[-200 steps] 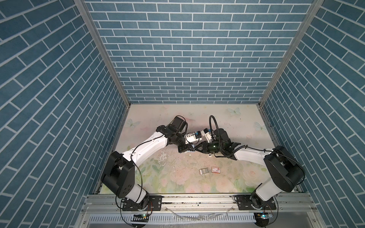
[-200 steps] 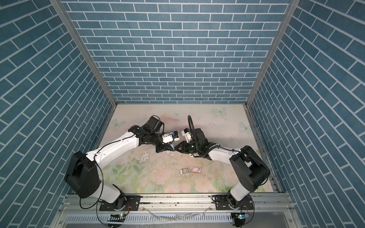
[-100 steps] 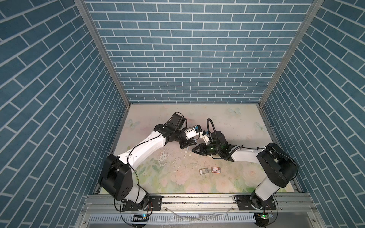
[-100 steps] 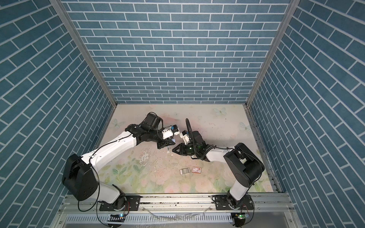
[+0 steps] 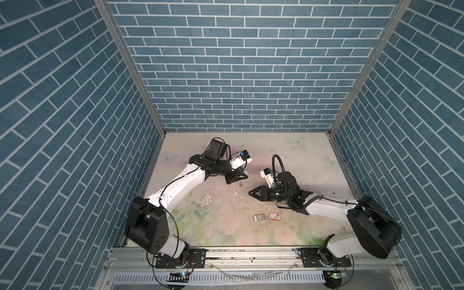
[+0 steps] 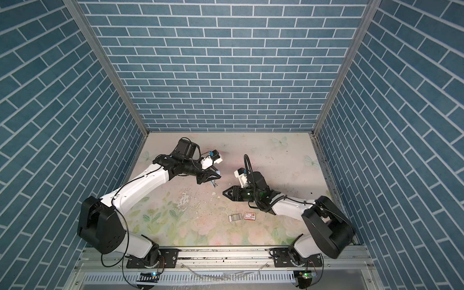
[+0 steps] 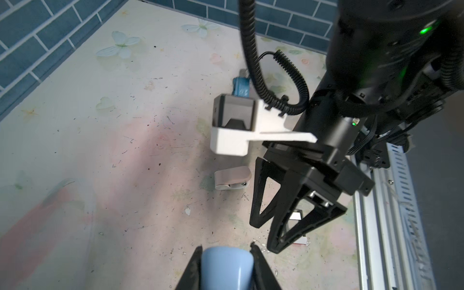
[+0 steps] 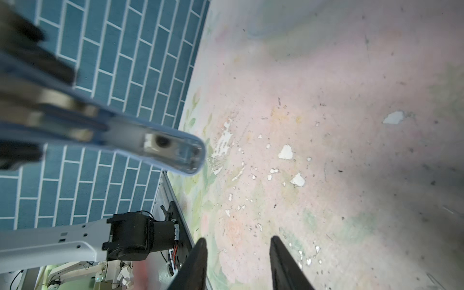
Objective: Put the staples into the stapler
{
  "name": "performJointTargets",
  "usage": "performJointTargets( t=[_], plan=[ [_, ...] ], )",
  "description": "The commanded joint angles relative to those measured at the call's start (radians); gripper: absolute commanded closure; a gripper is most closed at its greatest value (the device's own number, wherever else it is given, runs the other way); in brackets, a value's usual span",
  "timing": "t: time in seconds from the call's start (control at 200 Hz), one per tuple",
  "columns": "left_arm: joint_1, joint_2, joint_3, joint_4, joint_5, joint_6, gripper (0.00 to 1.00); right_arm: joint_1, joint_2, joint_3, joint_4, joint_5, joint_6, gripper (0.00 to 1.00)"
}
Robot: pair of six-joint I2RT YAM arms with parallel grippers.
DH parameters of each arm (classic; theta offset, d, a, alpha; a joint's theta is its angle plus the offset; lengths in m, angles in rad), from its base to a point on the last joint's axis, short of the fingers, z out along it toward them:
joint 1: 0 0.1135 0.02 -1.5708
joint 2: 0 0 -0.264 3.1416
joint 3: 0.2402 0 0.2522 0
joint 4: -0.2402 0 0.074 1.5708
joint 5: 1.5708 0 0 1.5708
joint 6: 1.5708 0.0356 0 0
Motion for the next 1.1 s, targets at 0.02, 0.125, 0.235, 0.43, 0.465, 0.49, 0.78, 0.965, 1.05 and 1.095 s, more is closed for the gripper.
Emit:
performJointTargets(
  t=[0.02, 0.125, 0.235, 0.43, 0.465, 0.49, 0.78, 0.965, 1.05, 1.095],
  plan=[
    [0.004, 0.034, 0.048, -0.065, 0.192, -0.014, 0.95, 0.005, -0.135, 0.001, -0.019, 0.006, -0.125, 0.52],
    [0.003, 0.060, 0.078, -0.098, 0.278, -0.021, 0.95, 0.005, -0.190, 0.025, -0.049, -0.022, -0.164, 0.50],
    [0.004, 0.092, 0.113, -0.147, 0.356, -0.020, 0.95, 0.004, -0.219, 0.043, -0.061, -0.026, -0.185, 0.49],
    [0.005, 0.148, 0.169, -0.217, 0.461, -0.011, 0.95, 0.004, -0.202, 0.080, -0.066, -0.059, -0.190, 0.48],
    [0.005, 0.155, 0.176, -0.220, 0.478, -0.014, 0.95, 0.005, -0.194, 0.086, -0.063, -0.064, -0.191, 0.48],
    [0.006, 0.163, 0.178, -0.220, 0.492, -0.023, 0.95, 0.004, -0.190, 0.088, -0.058, -0.068, -0.189, 0.48],
    [0.005, 0.201, 0.206, -0.240, 0.552, -0.027, 0.95, 0.006, -0.130, 0.112, 0.010, -0.104, -0.158, 0.49],
    [0.006, 0.206, 0.206, -0.232, 0.566, -0.040, 0.95, 0.006, -0.107, 0.113, 0.059, -0.115, -0.139, 0.50],
    [0.005, 0.213, 0.208, -0.226, 0.573, -0.050, 0.95, 0.006, -0.093, 0.117, 0.083, -0.121, -0.127, 0.50],
    [0.005, 0.217, 0.210, -0.221, 0.577, -0.055, 0.95, 0.008, -0.084, 0.117, 0.095, -0.124, -0.120, 0.51]
  ],
)
